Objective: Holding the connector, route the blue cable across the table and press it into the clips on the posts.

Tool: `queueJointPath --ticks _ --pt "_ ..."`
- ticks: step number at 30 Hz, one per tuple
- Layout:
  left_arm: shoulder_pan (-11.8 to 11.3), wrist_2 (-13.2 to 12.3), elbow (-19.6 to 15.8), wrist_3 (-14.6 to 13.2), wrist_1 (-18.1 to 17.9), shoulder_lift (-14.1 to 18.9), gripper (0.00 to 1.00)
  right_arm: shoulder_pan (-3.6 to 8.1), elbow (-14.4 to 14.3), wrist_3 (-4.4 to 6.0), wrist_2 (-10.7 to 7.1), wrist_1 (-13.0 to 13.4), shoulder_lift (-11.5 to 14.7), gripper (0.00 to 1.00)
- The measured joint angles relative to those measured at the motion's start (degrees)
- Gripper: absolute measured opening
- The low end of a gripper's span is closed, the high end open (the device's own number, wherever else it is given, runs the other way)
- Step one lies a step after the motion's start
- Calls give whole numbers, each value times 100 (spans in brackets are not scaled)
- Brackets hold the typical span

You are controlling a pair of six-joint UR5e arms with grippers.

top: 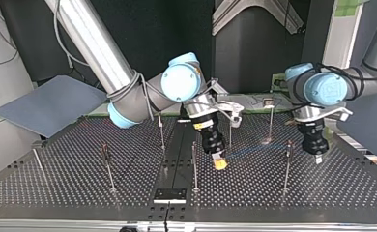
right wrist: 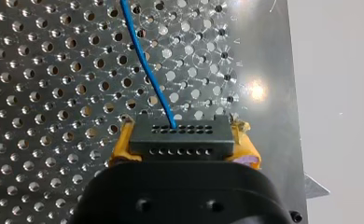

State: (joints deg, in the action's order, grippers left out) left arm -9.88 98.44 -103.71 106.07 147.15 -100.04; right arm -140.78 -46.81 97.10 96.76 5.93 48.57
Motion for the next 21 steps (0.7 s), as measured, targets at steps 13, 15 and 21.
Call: queueJointPath --ticks 13,15,21 --pt "-76 133 -1 44 83 -10 0 -9 0 -27 -17 -3 0 0" --pt "-62 132 -4 54 104 -4 0 -14 0 -29 -21 -3 0 0" --pt "-26 155 -5 50 322 16 54 -31 0 -31 -16 -6 0 0"
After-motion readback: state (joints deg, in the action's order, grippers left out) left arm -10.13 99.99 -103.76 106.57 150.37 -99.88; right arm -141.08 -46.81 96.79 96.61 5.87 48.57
